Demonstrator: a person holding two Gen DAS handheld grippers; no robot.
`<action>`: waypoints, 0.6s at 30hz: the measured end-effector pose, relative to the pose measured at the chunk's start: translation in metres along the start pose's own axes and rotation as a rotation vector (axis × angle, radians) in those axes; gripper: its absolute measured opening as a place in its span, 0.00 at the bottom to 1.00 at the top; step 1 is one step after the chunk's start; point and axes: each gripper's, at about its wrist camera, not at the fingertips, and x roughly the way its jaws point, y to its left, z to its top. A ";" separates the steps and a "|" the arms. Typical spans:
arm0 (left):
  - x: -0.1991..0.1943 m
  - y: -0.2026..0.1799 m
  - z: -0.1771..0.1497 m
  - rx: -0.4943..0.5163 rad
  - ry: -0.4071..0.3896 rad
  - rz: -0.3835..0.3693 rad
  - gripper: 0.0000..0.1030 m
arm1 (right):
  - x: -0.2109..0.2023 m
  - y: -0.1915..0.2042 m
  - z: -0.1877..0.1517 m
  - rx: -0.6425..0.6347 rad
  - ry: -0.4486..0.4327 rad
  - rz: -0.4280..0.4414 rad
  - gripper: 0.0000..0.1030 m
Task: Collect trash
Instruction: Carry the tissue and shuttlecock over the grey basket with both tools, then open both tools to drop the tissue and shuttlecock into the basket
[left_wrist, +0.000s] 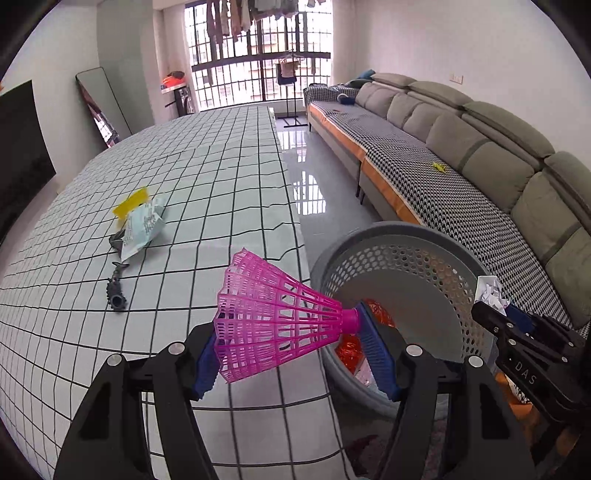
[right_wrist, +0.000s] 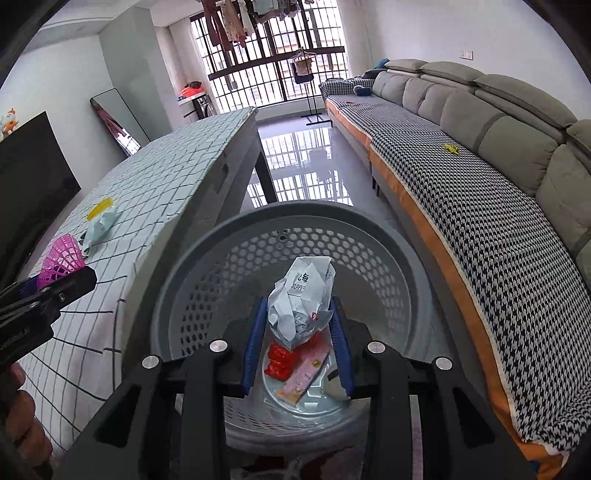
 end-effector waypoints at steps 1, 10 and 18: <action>0.003 -0.005 0.000 0.007 0.001 0.001 0.63 | 0.002 -0.004 -0.001 0.005 0.005 -0.001 0.32; 0.027 -0.038 0.001 0.056 0.040 -0.044 0.63 | 0.011 -0.023 0.001 0.013 0.023 0.006 0.32; 0.041 -0.050 0.003 0.061 0.068 -0.066 0.63 | 0.020 -0.021 0.006 0.014 0.048 0.013 0.32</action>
